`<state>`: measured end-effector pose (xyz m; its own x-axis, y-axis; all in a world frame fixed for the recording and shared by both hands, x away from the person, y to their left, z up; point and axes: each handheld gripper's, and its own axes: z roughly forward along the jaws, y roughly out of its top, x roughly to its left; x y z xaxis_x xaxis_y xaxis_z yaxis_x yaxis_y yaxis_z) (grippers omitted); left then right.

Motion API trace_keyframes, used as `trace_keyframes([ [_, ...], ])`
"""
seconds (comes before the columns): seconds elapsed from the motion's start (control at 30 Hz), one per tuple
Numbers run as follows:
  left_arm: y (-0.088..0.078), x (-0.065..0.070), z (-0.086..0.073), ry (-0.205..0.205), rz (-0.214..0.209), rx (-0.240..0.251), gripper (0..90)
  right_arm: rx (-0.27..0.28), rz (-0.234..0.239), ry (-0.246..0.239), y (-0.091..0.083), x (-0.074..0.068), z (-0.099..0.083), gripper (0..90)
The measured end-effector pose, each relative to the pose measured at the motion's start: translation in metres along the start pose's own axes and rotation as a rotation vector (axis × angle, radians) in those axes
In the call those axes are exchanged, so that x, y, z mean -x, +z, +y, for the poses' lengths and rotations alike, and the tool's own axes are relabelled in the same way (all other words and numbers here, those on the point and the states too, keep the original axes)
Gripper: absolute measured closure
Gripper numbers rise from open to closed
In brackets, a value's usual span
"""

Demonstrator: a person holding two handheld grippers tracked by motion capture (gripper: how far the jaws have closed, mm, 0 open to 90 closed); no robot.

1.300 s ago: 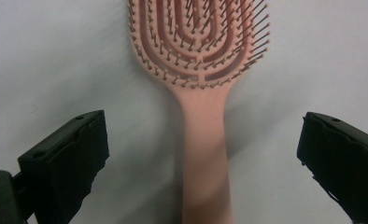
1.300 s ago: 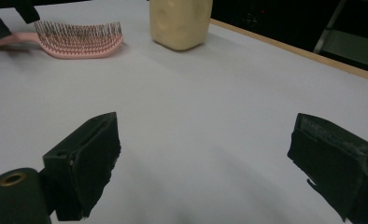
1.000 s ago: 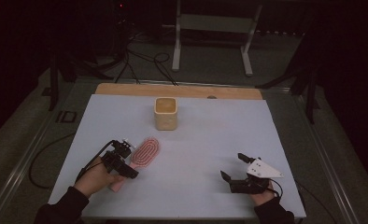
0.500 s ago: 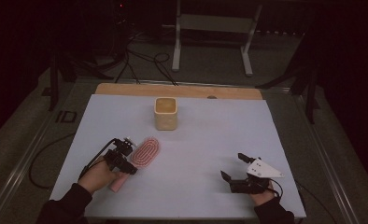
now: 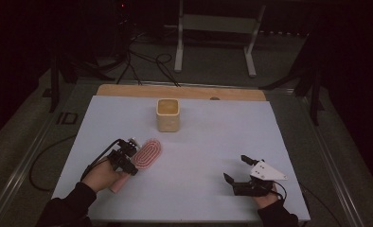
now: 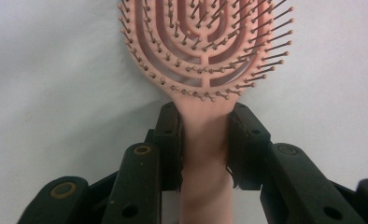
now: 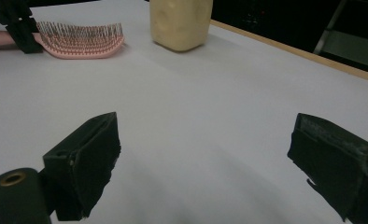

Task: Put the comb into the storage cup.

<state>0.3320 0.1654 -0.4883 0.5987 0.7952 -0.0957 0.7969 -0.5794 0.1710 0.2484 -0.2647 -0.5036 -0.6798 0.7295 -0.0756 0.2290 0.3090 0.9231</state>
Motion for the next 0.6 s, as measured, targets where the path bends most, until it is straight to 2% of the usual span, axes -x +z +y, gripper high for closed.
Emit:
trace_keyframes([
  [0.1,0.000,-0.001,0.000,-0.005,-0.006,0.006,69.3,0.001,0.000,0.000,0.000,0.000,0.000,8.6],
  [0.27,-0.001,-0.003,-0.001,0.018,-0.016,0.012,69.9,0.001,-0.001,0.001,0.000,0.000,0.000,8.6],
  [0.4,-0.003,-0.001,-0.005,0.028,-0.004,0.051,70.0,0.003,-0.004,0.005,0.000,0.001,0.000,8.6],
  [0.6,-0.013,-0.001,-0.009,0.041,-0.015,0.101,70.1,0.002,-0.002,0.005,0.000,0.001,0.000,8.7],
])
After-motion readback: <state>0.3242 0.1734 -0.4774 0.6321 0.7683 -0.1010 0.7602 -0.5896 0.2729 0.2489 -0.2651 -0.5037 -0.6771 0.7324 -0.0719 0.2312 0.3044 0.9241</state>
